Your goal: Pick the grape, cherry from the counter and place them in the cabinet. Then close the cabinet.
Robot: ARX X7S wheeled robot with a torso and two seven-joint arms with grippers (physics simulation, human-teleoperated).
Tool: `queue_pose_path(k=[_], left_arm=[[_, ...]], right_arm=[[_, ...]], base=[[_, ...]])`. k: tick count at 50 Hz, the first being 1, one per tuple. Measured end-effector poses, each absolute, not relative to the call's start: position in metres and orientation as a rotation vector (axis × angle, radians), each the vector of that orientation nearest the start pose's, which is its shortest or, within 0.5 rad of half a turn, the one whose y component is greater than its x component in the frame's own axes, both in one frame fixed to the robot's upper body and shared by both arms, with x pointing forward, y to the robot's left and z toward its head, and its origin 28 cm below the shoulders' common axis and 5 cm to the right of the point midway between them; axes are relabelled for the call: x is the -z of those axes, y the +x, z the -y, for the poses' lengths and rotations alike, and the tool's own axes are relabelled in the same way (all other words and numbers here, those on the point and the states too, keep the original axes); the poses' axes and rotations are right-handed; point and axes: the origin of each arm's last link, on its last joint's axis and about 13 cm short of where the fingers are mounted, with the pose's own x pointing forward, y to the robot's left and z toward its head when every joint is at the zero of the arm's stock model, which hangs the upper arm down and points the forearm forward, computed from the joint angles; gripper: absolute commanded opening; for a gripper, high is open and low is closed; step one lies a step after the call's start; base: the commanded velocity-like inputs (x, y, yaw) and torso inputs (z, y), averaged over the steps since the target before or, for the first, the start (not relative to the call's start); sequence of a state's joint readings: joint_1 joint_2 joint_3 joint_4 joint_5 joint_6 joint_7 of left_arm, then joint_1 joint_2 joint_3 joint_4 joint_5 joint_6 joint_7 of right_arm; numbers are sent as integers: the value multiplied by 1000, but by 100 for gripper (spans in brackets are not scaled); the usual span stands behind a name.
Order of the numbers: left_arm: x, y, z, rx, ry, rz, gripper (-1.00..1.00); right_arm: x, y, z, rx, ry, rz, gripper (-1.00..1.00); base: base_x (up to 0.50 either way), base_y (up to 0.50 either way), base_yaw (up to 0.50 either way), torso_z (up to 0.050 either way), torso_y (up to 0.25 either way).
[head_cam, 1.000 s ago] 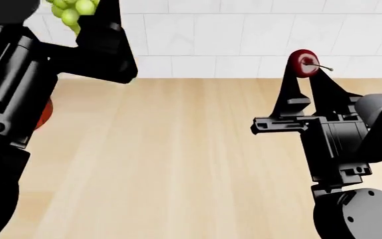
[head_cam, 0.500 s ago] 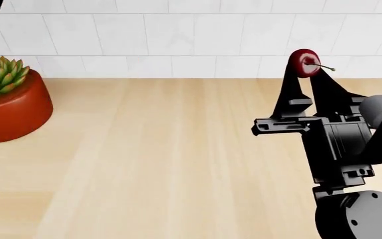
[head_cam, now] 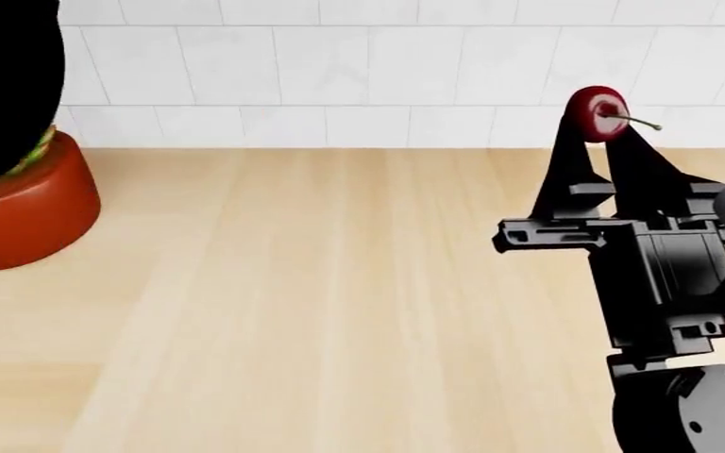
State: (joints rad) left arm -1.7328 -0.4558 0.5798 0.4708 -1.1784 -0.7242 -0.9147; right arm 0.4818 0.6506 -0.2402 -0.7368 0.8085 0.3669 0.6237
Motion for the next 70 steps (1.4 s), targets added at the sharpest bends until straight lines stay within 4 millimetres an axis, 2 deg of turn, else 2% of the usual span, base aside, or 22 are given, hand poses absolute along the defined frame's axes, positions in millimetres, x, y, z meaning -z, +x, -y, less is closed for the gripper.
queue_pose_path(k=[14,38,41,44,47,49,53,57,70], left_arm=[[-440,215,-153,141,112,892,-100],[-442,216,-152,-19,184,881,-100],[-459,219,-141,11,175,953,-100],[-485,221,-111,165,178,1022,-100],[-502,239,-86,264,165,1024,-100],[-514,259,-82,243,148,1014,-100],[-531,292,-90,137,139,1020,-100],[-545,309,-105,34,159,1047,-100],[-564,327,-144,-151,292,1018,-100]], right_arm=[[-221,221,116,-123,125,476,-100],[-207,229,126,-118,191,440,-100],[-206,230,127,-114,197,437,-100],[-205,231,128,-110,202,434,-100],[-204,232,129,-107,206,432,-100],[-203,232,129,-105,208,431,-100],[-202,231,130,-103,212,430,-100],[-201,231,131,-100,214,429,-100],[-199,231,132,-93,212,428,-100]], base=[[0,0,0,0,1],[0,0,0,0,0],[0,0,0,0,0],[0,0,0,5,0],[0,0,0,0,0],[0,0,0,0,0],[0,0,0,0,0],[0,0,1,0,0],[0,0,0,0,1]])
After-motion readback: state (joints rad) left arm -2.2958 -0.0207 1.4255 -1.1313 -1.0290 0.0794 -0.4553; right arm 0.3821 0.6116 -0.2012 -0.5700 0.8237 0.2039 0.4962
